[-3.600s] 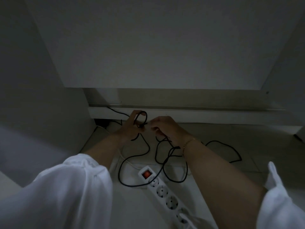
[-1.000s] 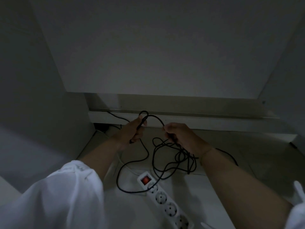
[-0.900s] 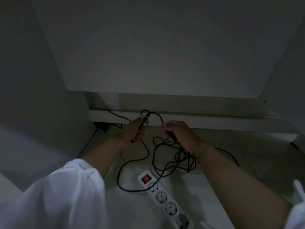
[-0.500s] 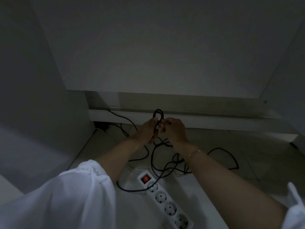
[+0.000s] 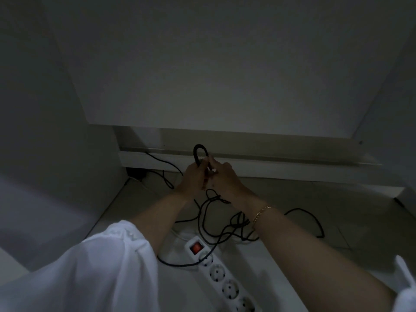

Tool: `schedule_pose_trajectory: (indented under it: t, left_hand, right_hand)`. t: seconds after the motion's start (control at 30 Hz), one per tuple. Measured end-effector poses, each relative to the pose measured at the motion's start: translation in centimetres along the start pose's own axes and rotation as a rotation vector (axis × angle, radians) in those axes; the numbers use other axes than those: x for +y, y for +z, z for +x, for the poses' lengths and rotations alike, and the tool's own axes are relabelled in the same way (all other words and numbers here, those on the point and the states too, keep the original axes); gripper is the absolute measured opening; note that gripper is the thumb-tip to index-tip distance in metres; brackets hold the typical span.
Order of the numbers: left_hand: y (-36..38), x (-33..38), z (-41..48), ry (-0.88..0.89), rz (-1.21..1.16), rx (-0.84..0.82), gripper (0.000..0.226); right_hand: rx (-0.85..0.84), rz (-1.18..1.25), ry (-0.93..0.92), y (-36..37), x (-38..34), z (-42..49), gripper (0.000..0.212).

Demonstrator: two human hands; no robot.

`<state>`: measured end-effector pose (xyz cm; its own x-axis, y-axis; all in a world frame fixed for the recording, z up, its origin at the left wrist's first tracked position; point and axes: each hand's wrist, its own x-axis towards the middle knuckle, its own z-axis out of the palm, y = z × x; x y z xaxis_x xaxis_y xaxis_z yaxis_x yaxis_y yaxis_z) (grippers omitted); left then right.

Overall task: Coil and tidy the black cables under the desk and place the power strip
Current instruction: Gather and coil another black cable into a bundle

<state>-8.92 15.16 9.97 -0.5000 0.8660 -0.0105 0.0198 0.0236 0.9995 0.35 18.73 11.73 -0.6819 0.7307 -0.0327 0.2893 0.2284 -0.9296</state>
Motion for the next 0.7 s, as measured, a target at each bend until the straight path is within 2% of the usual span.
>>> schedule_pose_trajectory:
  t: [0.07,0.13,0.17,0.23,0.33,0.47,0.57,0.7]
  left_hand:
    - [-0.5,0.2,0.6,-0.011,-0.062,0.083,0.038]
    - [-0.9,0.6,1.0,-0.019,-0.180,0.116,0.038]
    - [-1.1,0.7,1.1,-0.022,-0.241,0.117,0.038]
    - [-1.3,0.9,1.1,-0.037,-0.322,0.120,0.039]
    - [-1.3,1.0,0.9,-0.090,-0.468,0.070,0.037]
    - [-1.5,1.3,0.6,-0.118,-0.679,-0.046,0.040]
    - [-2.4,1.6,0.6,-0.117,-0.650,-0.133,0.036]
    - [-3.6,1.9,0.8,-0.144,-0.469,-0.181,0.035]
  right_hand:
    - [-0.016,0.045,-0.034,-0.1,-0.3,0.2,0.060]
    - [0.005,0.126,-0.038,0.0,-0.4,0.3,0.054]
    - [0.010,0.183,-0.023,0.2,-0.3,0.3,0.042]
    - [-0.035,0.199,0.016,0.2,0.1,0.1,0.005]
    - [-0.141,0.202,0.040,0.0,0.6,-0.7,0.026]
    - [-0.220,0.015,0.059,-0.3,0.5,-1.4,0.036]
    - [-0.298,-0.111,0.106,-0.2,0.7,-1.3,0.038]
    - [-0.404,-0.362,0.127,-1.0,1.3,-1.4,0.032]
